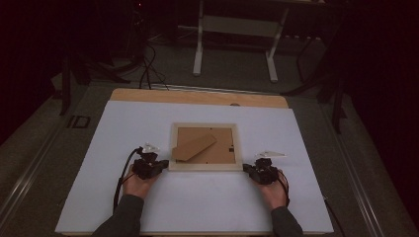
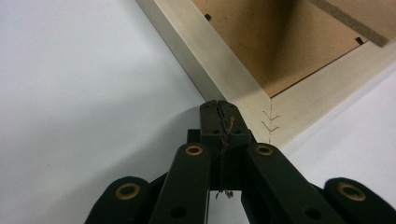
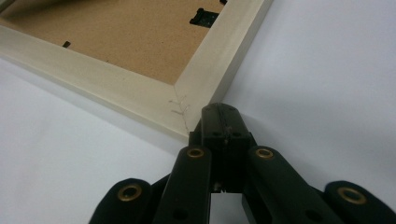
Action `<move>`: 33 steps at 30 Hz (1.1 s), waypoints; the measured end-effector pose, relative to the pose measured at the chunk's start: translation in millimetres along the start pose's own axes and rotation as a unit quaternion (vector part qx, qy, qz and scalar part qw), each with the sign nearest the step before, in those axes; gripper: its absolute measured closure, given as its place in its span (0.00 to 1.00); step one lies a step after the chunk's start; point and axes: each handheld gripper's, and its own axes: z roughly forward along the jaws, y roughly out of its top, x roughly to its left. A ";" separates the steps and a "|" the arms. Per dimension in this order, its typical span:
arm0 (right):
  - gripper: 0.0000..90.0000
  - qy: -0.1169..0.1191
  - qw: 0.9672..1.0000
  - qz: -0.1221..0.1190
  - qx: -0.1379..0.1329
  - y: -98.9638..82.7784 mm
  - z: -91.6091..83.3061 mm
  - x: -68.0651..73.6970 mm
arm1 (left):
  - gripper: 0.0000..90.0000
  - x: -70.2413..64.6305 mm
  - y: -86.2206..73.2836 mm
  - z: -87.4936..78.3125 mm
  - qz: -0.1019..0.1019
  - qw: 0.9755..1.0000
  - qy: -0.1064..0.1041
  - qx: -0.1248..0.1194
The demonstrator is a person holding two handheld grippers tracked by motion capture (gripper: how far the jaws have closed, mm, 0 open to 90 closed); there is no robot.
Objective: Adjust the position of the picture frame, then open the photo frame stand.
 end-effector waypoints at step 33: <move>0.78 0.015 0.999 0.004 -0.035 4.5 -10.7 -4.9 | 0.73 12.5 2.5 -13.6 -0.037 0.999 -0.003 -0.027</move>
